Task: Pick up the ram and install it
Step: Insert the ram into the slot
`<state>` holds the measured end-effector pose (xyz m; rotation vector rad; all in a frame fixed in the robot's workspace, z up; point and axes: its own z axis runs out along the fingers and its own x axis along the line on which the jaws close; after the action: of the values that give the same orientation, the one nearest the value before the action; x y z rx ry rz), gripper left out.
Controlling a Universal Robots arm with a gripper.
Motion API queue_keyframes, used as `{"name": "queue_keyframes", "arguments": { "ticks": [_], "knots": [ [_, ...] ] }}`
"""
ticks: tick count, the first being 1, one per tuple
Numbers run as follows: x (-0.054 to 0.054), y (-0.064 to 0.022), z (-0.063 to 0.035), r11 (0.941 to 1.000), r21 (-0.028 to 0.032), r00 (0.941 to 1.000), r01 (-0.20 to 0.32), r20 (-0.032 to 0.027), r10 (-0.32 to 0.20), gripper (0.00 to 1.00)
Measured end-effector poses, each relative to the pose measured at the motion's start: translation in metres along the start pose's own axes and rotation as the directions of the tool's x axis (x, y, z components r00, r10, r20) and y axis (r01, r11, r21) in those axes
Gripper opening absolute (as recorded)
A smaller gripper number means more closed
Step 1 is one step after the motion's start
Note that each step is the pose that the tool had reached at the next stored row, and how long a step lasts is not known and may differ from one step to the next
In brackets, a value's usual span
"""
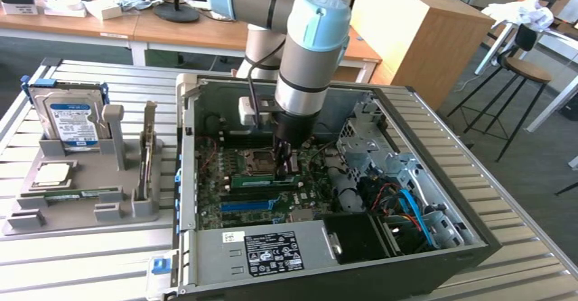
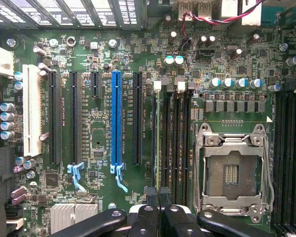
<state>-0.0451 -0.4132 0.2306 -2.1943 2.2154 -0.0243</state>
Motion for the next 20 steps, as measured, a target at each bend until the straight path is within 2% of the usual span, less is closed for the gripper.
{"name": "queue_keyframes", "arguments": {
  "ticks": [20],
  "knots": [
    [0.0,0.0,0.0012,1.0,0.0,1.0,0.0,0.0001,0.0,0.11]
  ]
}}
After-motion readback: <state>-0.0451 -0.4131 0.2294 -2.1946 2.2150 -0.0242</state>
